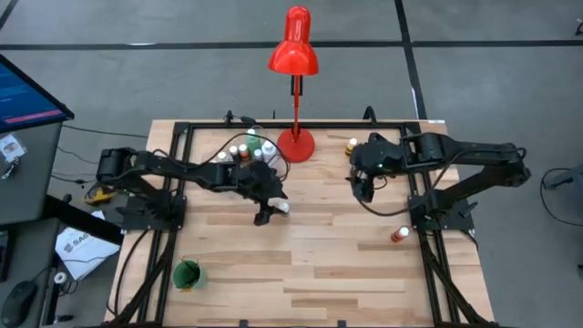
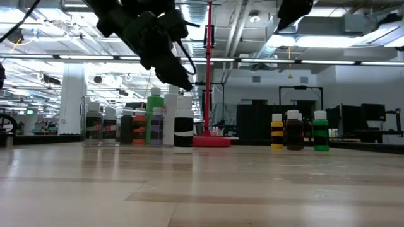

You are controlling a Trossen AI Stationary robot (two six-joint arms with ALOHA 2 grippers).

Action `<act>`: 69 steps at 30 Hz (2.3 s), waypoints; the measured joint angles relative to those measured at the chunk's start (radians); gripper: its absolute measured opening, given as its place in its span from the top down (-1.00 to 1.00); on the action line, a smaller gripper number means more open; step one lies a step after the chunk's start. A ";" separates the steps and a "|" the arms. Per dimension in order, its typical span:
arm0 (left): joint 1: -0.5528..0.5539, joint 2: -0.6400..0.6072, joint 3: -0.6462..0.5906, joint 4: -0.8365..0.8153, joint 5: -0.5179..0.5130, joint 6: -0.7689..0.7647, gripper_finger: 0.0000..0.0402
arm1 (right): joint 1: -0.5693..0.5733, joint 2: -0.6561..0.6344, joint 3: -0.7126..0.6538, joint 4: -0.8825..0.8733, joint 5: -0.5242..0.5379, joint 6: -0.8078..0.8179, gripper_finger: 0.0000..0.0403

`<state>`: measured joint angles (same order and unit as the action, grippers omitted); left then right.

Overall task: Pick & Place Paint Supplies
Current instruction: Put the white paint bottle into the transparent bin

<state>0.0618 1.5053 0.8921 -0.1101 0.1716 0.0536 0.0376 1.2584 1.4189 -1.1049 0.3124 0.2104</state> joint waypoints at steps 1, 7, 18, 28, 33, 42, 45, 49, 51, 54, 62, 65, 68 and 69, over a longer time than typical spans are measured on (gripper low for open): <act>-0.003 0.011 0.000 0.018 0.001 0.000 -0.15 | 0.000 0.004 0.000 -0.009 0.000 0.000 -0.41; -0.005 0.030 0.000 0.027 -0.019 0.006 -0.15 | 0.002 0.022 -0.002 -0.021 -0.002 0.000 -0.41; -0.013 0.070 0.002 0.036 -0.067 0.025 -0.15 | 0.002 0.025 -0.001 -0.017 -0.004 0.000 -0.41; -0.023 0.112 0.000 0.049 -0.093 0.017 -0.15 | 0.002 0.025 -0.001 -0.017 -0.004 0.000 -0.41; -0.023 0.090 0.001 0.052 -0.109 0.018 -0.04 | 0.002 0.025 -0.001 -0.017 -0.004 0.000 -0.41; -0.023 0.091 0.001 0.047 -0.106 0.027 0.17 | 0.002 0.025 -0.001 -0.017 -0.004 0.000 -0.41; -0.023 0.091 -0.006 0.051 -0.096 0.028 0.08 | 0.002 0.025 -0.001 -0.017 -0.004 0.000 -0.41; -0.023 0.091 -0.024 0.052 -0.096 0.028 -0.09 | 0.002 0.025 -0.001 -0.017 -0.004 0.000 -0.41; -0.023 0.091 -0.032 0.049 -0.105 0.024 -0.14 | 0.002 0.025 -0.001 -0.017 -0.004 0.000 -0.41; -0.031 0.091 -0.032 0.054 -0.151 0.021 -0.12 | 0.002 0.025 -0.001 -0.017 -0.004 0.001 -0.41; -0.051 0.091 -0.030 0.068 -0.172 0.026 0.24 | 0.002 0.025 -0.001 -0.017 -0.003 0.025 -0.41; -0.054 0.091 -0.030 0.069 -0.172 0.024 0.43 | 0.002 0.025 -0.001 -0.017 -0.003 0.027 -0.41; -0.054 0.091 -0.030 0.071 -0.172 0.018 0.54 | 0.002 0.025 -0.001 -0.017 -0.003 0.027 -0.41; -0.054 0.089 -0.030 0.070 -0.172 0.016 0.54 | 0.002 0.025 -0.001 -0.017 -0.003 0.028 -0.41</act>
<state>0.0082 1.5946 0.8620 -0.0399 -0.0006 0.0700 0.0391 1.2839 1.4181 -1.1221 0.3092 0.2381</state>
